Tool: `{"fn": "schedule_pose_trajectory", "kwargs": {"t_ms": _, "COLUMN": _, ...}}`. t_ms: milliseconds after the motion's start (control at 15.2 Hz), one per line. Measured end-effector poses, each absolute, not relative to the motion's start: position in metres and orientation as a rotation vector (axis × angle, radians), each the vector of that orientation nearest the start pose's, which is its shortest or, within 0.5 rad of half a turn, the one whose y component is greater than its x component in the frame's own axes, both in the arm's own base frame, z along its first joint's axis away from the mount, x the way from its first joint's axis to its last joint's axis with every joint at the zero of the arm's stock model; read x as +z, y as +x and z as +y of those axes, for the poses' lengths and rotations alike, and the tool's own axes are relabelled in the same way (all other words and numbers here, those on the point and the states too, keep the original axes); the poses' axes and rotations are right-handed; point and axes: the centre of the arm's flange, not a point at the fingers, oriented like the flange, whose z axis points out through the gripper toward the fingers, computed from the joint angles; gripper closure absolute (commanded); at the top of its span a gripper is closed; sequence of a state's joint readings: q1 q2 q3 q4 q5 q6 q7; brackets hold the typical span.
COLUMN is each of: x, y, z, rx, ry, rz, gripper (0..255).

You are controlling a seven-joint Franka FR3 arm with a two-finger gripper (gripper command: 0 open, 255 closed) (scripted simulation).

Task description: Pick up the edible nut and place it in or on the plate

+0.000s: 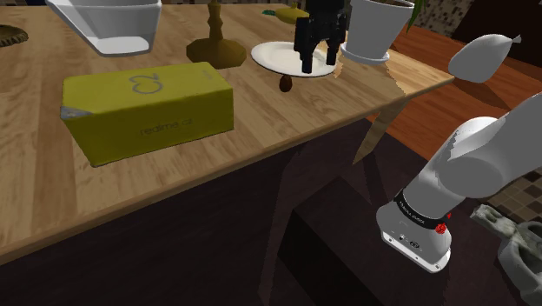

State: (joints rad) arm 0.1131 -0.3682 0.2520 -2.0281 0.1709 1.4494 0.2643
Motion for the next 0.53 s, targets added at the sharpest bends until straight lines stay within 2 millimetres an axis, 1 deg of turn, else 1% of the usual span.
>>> {"fn": "schedule_pose_trajectory", "kwargs": {"t_ms": 132, "x": 0.582, "y": 0.39, "z": 0.207, "rx": 0.374, "ry": -3.099, "rz": -0.119, "gripper": 0}}
{"fn": "schedule_pose_trajectory", "kwargs": {"t_ms": 330, "x": 0.583, "y": 0.415, "z": 0.241, "rx": 0.385, "ry": -3.087, "rz": -0.119, "gripper": 0}}
{"fn": "schedule_pose_trajectory", "kwargs": {"t_ms": 396, "x": 0.583, "y": 0.415, "z": 0.248, "rx": 0.387, "ry": -3.085, "rz": -0.119, "gripper": 0}}
{"fn": "schedule_pose_trajectory", "kwargs": {"t_ms": 528, "x": 0.578, "y": 0.413, "z": 0.252, "rx": 0.384, "ry": -3.083, "rz": -0.118, "gripper": 0}}
